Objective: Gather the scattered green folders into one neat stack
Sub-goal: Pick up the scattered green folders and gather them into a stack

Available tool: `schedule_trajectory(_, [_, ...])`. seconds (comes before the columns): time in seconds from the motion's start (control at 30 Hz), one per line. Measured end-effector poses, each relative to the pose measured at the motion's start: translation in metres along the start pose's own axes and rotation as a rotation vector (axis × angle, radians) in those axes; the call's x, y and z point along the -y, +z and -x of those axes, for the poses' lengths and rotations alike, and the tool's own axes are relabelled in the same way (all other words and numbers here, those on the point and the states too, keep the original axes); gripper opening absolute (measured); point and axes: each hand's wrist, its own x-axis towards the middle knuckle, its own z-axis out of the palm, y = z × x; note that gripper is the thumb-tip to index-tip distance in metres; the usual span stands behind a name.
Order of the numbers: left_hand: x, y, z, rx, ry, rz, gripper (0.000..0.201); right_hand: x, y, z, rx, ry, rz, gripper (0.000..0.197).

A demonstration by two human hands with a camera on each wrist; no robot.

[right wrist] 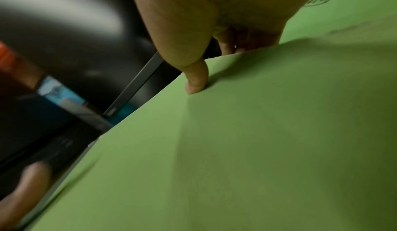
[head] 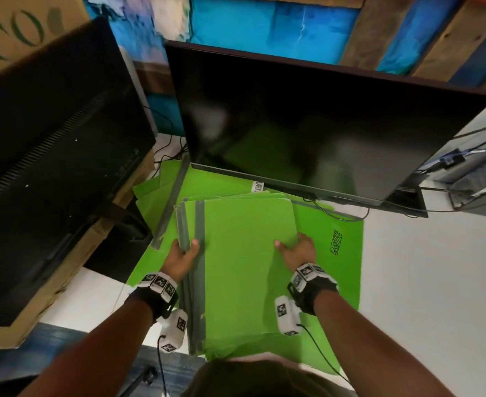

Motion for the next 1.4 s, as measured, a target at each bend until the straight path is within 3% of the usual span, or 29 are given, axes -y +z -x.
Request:
schedule_trajectory(0.13, [0.002, 0.006, 0.001, 0.018, -0.01, 0.053, 0.076, 0.014, 0.023, 0.016, -0.036, -0.052, 0.31, 0.073])
schedule_trajectory(0.27, [0.009, 0.005, 0.002, -0.01, 0.02, 0.031, 0.058, 0.011, 0.012, 0.015, 0.005, -0.106, 0.406, 0.067])
schedule_trajectory(0.33, [0.01, -0.002, 0.0, -0.007, 0.05, 0.05, 0.051, -0.004, -0.008, 0.006, -0.044, -0.132, 0.417, 0.059])
schedule_trajectory(0.4, [0.009, -0.012, -0.002, 0.003, 0.073, 0.043, 0.047, -0.027, -0.032, -0.001, -0.173, -0.016, 0.405, 0.064])
schedule_trajectory(0.53, [0.009, -0.03, -0.007, -0.004, 0.101, -0.012, 0.042, -0.071, -0.074, -0.002, -0.356, 0.452, 0.221, 0.087])
schedule_trajectory(0.6, [0.013, -0.038, -0.012, 0.005, 0.093, 0.028, 0.045, -0.088, -0.082, -0.004, -0.372, 0.515, 0.079, 0.09])
schedule_trajectory(0.7, [0.022, -0.041, -0.016, 0.026, 0.076, 0.068, 0.047, -0.105, -0.09, -0.004, -0.218, 0.525, -0.058, 0.085])
schedule_trajectory(0.83, [0.026, -0.039, -0.017, 0.029, 0.047, 0.092, 0.052, -0.114, -0.091, -0.002, -0.056, 0.501, -0.089, 0.061])
schedule_trajectory(1.07, [0.032, -0.044, -0.023, 0.07, -0.007, 0.059, 0.063, -0.108, -0.097, 0.008, -0.059, 0.447, -0.157, 0.061])
schedule_trajectory(1.2, [0.024, -0.042, -0.018, 0.082, -0.017, 0.071, 0.054, -0.118, -0.108, 0.013, -0.03, 0.379, -0.054, 0.056])
schedule_trajectory(1.3, [0.025, -0.045, -0.022, 0.113, -0.012, 0.058, 0.072, -0.133, -0.127, 0.014, -0.086, 0.369, -0.048, 0.055])
schedule_trajectory(1.4, [0.022, -0.043, -0.02, 0.113, -0.011, 0.071, 0.077, -0.16, -0.162, 0.012, -0.158, 0.366, -0.05, 0.055])
